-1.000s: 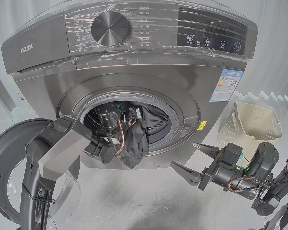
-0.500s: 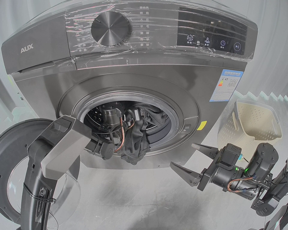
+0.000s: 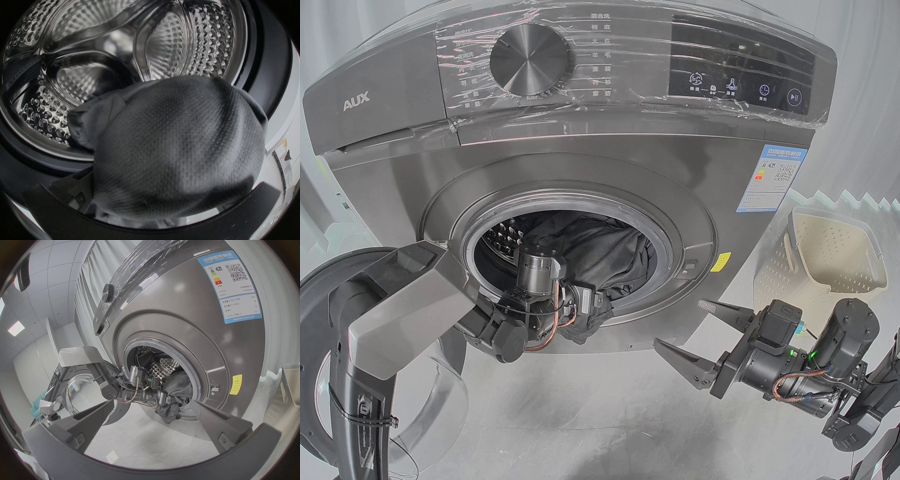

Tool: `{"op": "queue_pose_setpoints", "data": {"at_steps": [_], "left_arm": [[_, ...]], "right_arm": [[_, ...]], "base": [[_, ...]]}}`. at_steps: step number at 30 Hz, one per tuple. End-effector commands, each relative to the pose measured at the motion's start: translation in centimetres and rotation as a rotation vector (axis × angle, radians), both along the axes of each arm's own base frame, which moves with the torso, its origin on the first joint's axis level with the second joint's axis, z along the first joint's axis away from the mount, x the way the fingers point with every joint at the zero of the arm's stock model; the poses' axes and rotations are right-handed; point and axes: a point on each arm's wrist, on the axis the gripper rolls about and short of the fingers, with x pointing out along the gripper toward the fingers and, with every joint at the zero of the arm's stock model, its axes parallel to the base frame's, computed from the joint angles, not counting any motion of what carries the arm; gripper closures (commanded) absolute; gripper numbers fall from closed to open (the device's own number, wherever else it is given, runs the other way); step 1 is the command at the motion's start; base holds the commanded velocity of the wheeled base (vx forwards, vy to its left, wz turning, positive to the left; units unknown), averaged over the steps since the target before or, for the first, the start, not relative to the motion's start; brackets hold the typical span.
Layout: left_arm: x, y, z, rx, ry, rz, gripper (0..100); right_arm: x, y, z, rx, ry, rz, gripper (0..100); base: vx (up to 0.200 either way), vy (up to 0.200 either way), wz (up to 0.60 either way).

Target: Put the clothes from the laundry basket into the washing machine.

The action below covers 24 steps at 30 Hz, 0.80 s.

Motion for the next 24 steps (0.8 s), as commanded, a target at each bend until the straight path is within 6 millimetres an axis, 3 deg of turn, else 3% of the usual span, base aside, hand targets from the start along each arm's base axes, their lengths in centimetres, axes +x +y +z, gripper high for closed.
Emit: {"op": "queue_pose_setpoints", "data": {"at_steps": [1, 9, 17, 24], "left_arm": [[0.2, -0.1, -0.9, 0.018, 0.022, -0.003, 100], [3.6, -1.3, 2.5, -0.111, -0.137, 0.039, 100], [8.6, -0.5, 4.5, -0.222, -0.351, 0.169, 100], [10.6, -0.2, 6.5, -0.290, -0.473, 0.207, 100]], "right_arm": [[0.1, 0.1, 0.0, 0.001, -0.001, 0.000, 0], [0.1, 0.1, 0.1, 0.004, -0.005, 0.000, 0], [0.1, 0.2, 0.2, 0.007, -0.008, 0.002, 0], [0.1, 0.2, 0.2, 0.007, -0.010, 0.003, 0]], "base": [[0.000, 0.000, 0.00], [0.000, 0.000, 0.00], [0.000, 0.000, 0.00], [0.000, 0.000, 0.00]]}}
